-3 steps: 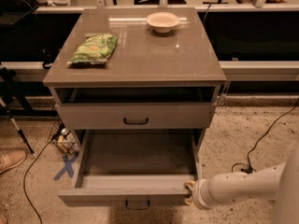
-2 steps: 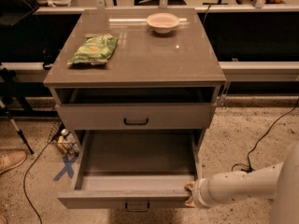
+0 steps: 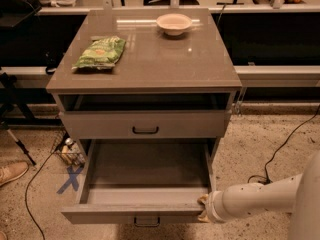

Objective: Open middle drawer

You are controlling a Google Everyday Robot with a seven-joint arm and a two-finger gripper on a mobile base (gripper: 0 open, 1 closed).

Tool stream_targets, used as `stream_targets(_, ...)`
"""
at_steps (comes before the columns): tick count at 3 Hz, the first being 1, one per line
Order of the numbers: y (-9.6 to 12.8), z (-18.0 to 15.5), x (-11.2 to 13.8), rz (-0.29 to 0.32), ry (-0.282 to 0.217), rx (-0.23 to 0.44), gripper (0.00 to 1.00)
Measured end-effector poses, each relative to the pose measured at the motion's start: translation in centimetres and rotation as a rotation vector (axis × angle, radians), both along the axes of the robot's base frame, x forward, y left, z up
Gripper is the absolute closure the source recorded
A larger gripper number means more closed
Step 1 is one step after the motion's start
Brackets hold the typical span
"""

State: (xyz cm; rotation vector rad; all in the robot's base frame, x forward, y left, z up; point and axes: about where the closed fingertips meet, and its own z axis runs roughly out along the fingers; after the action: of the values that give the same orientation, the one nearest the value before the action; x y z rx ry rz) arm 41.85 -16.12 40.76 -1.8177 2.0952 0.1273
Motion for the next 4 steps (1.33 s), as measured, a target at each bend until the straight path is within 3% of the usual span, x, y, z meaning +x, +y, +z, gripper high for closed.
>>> stream_targets(1, 0.1, 1.1, 1.0, 0.034, -0.005, -0.003, 0.11)
stream_targets(2, -1.0, 4.6, 2.8, 0.069, -0.056, -0.005, 0.0)
stream_targets(4, -8.4, 15.5, 7.4, 0.008, -0.249, -0.074, 0.0)
